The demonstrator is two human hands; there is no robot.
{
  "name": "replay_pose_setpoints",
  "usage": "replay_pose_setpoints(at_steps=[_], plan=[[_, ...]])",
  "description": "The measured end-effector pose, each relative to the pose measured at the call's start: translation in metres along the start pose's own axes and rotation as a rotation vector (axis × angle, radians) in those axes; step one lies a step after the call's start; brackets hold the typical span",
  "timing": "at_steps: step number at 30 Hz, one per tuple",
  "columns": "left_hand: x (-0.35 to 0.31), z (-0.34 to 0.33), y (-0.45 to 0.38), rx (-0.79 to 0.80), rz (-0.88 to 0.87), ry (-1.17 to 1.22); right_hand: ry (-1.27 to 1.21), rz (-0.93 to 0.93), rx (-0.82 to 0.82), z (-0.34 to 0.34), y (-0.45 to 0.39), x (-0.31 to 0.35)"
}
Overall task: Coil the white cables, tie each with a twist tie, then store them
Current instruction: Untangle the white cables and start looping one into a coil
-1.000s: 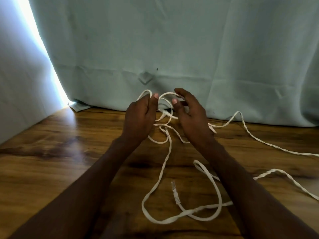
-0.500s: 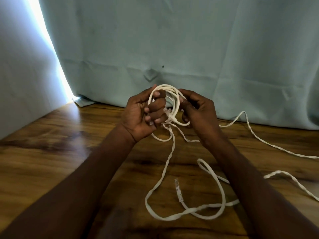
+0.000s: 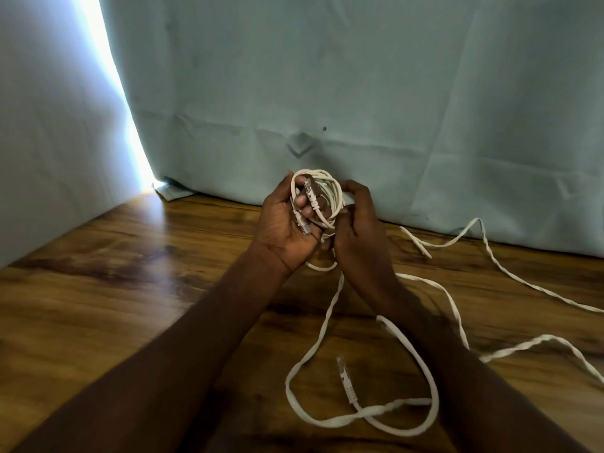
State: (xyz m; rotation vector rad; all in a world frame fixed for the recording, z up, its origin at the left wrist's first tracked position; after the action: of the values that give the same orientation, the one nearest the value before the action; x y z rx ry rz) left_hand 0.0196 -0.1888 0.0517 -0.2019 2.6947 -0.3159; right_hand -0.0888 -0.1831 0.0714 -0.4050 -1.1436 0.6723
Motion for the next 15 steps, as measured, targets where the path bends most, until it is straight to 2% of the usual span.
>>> replay_pose_setpoints(at_steps=[6,11,15], plan=[[-0.009,0.017,-0.007,-0.12,-0.054,0.031,0.468,0.26,-0.078,0.004,0.005,0.026],[-0.011,0.023,-0.004,-0.202,-0.055,-0.026,0.371,0.384,0.014,-0.006,0.009,0.042],[-0.011,0.026,0.001,-0.258,-0.038,-0.085,0.358,0.436,0.01,-0.004,0.009,0.047]])
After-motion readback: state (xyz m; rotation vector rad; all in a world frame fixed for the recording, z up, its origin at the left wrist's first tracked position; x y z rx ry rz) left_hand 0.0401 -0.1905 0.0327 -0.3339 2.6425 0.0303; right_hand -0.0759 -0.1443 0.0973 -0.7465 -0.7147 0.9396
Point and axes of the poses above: each hand's wrist, its own y-axis away from the middle knuckle, its own z-axis out of the back of the hand, x = y × z, the point moved 10 cm from there along -y, towards the middle knuckle, and after that the axes turned 4 degrees about y, right-handed, at the moved point
